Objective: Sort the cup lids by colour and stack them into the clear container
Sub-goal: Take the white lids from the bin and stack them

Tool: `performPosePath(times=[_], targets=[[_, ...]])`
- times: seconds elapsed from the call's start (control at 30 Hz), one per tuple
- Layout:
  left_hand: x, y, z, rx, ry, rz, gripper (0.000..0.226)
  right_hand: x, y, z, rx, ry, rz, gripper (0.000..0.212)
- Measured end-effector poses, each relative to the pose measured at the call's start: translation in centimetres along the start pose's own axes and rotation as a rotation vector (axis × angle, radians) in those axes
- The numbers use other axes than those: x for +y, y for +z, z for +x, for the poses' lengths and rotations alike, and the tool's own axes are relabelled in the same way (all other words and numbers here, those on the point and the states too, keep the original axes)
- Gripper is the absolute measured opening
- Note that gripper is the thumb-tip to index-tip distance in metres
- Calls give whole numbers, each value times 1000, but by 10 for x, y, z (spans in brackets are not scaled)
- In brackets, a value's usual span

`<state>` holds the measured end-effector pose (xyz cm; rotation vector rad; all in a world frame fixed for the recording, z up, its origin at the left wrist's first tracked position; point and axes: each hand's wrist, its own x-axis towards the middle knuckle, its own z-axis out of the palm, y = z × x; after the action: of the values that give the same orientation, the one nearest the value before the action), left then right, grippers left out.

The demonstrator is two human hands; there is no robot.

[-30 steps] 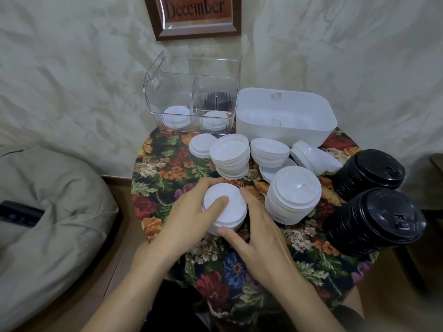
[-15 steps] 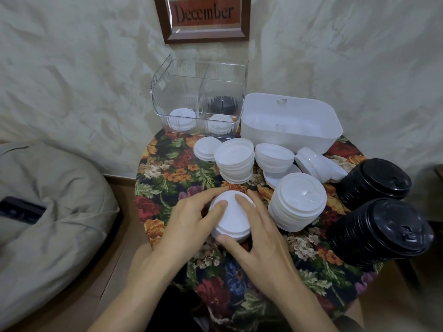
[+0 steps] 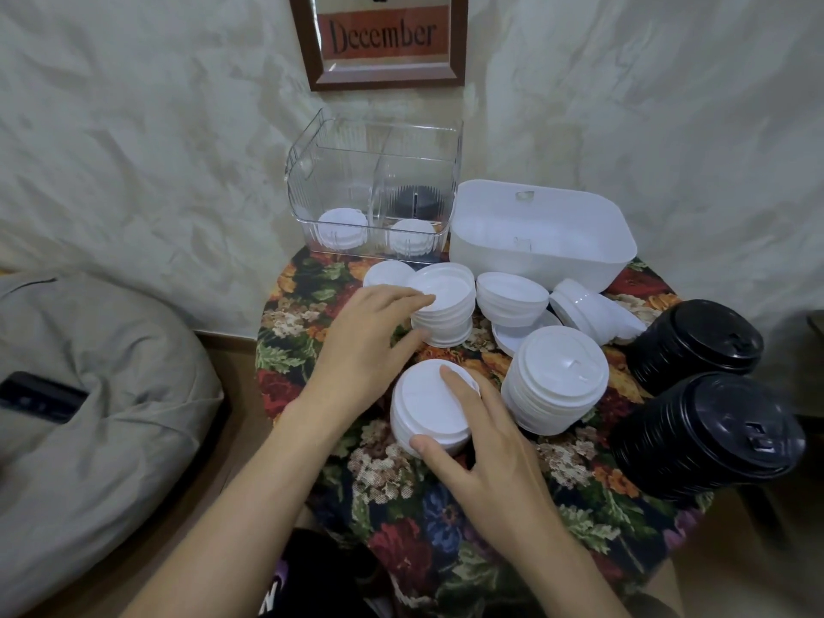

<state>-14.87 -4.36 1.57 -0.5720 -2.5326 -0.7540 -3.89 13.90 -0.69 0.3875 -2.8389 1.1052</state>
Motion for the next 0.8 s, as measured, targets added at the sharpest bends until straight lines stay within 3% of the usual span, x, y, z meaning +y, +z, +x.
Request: performPosePath(times=[0.13,0.37,0.8], targets=[[4,9,18,-43,69,39,21,0,-1,0,-16,18,-1,73],[15,2,22,-64,-86,-80,10,0,-1,0,-28,24,-12,76],[19,-19,9,87,-327,-680,6,-2,-3,-1,-35,30,5,76]])
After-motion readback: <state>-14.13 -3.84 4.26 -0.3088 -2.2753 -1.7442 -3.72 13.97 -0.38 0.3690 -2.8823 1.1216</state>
